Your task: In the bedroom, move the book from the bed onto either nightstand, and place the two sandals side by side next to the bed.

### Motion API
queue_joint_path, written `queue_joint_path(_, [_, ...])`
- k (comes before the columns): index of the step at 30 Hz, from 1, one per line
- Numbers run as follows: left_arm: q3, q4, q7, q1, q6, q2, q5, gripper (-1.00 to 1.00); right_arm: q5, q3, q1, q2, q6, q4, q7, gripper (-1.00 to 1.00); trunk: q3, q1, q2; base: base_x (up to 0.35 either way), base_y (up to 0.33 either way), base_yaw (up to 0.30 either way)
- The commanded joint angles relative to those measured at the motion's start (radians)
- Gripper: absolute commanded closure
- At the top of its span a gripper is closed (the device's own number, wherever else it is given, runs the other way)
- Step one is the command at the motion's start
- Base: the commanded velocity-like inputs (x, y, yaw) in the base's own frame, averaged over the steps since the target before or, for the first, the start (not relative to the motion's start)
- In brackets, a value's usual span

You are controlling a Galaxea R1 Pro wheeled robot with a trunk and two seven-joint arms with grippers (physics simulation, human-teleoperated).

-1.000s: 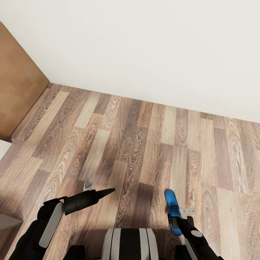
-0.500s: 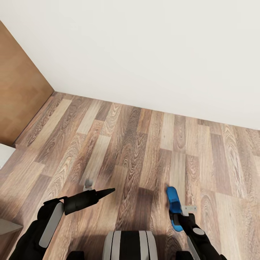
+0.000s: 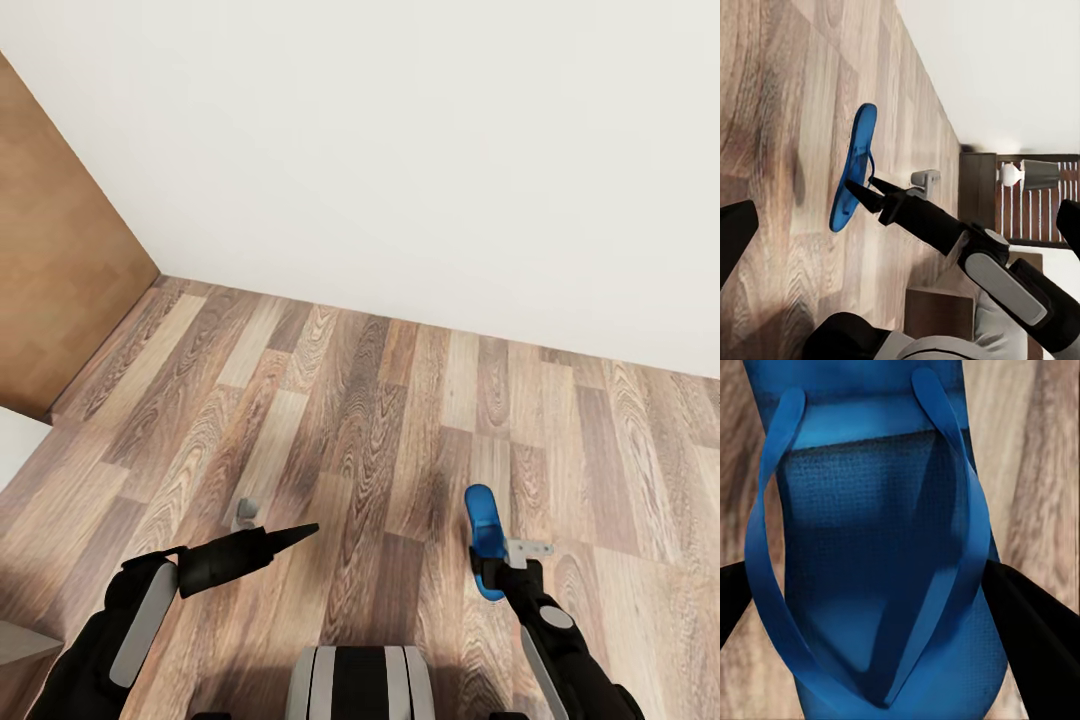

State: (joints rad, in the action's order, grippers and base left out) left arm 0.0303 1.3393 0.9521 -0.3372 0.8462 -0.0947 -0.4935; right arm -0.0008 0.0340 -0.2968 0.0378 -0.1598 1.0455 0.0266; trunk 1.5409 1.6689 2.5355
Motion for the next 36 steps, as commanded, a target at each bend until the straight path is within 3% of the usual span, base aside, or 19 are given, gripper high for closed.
queue_joint_path(1, [0.0, 0.0, 0.001, 0.0, 0.005, 0.0, -0.002, -1.0, -0.001, 0.0, 0.0, 0.0, -0.006, 0.015, 0.002, 1.0, -0.003, -0.001, 0.0, 0.0, 0.0, 0.0])
queue_joint_path(10, [0.0, -0.002, 0.001, 0.0, 0.004, 0.001, -0.002, -1.0, -0.001, 0.0, 0.002, 0.0, -0.006, 0.046, 0.003, 1.0, -0.038, -0.005, -0.002, 0.0, 0.0, 0.0])
queue_joint_path(13, [0.0, -0.031, 0.001, 0.0, 0.003, 0.001, -0.001, -1.0, -0.001, -0.001, 0.002, -0.001, -0.006, 0.046, 0.003, 1.0, -0.05, -0.006, -0.003, 0.0, 0.0, 0.0])
queue_joint_path(17, [0.002, -0.104, -0.032, 0.0, -0.056, -0.001, 0.001, -1.0, -0.005, 0.001, 0.006, 0.008, -0.007, 0.042, -0.028, 1.0, -0.065, -0.008, -0.004, 0.0, 0.0, 0.0])
queue_joint_path(19, [0.004, -0.186, -0.064, -0.001, -0.103, -0.005, 0.001, -1.0, -0.07, 0.022, 0.009, 0.074, -0.008, 0.039, -0.178, 1.0, -0.073, -0.009, -0.004, 0.0, 0.0, 0.0])
queue_joint_path(20, [0.004, -0.216, -0.07, -0.001, -0.119, -0.006, 0.001, -1.0, -0.125, 0.033, 0.01, 0.108, -0.012, 0.037, -0.247, 1.0, -0.077, -0.009, -0.004, 0.0, 0.0, 0.0])
queue_joint_path(22, [0.004, -0.263, -0.075, -0.001, -0.158, -0.009, 0.002, -1.0, -0.276, 0.046, 0.011, 0.175, -0.04, 0.015, -0.39, 1.0, -0.085, -0.01, -0.005, 0.0, 0.0, 0.0])
queue_joint_path(24, [0.004, -0.295, -0.076, 0.0, -0.194, -0.012, 0.002, -1.0, -0.411, 0.051, 0.011, 0.235, -0.083, -0.055, -0.519, 1.0, -0.092, -0.011, -0.005, 0.0, 0.0, 0.0])
queue_joint_path(26, [0.004, -0.332, -0.078, 0.0, -0.222, -0.025, 0.001, -1.0, -0.488, 0.053, 0.011, 0.284, -0.106, -0.153, -0.642, 1.0, -0.1, -0.012, -0.006, 0.0, 0.0, 0.0])
queue_joint_path(29, [0.005, -0.396, -0.079, 0.0, -0.259, -0.038, 0.001, -1.0, -0.525, 0.054, 0.011, 0.314, -0.118, -0.282, -0.792, 1.0, -0.112, -0.013, -0.007, 0.0, 0.0, 0.0])
queue_joint_path(33, [0.004, -0.453, -0.077, 0.0, -0.305, -0.045, 0.002, -1.0, -0.54, 0.055, 0.011, 0.327, -0.117, -0.465, -0.963, 1.0, -0.127, -0.015, -0.008, 0.0, 0.0, 0.0])
queue_joint_path(36, [0.002, -0.523, -0.077, 0.007, -0.347, -0.047, 0.001, -1.0, -0.545, 0.055, 0.011, 0.328, -0.111, -0.625, -0.994, 1.0, -0.139, -0.016, -0.008, 0.0, 0.0, 0.0])
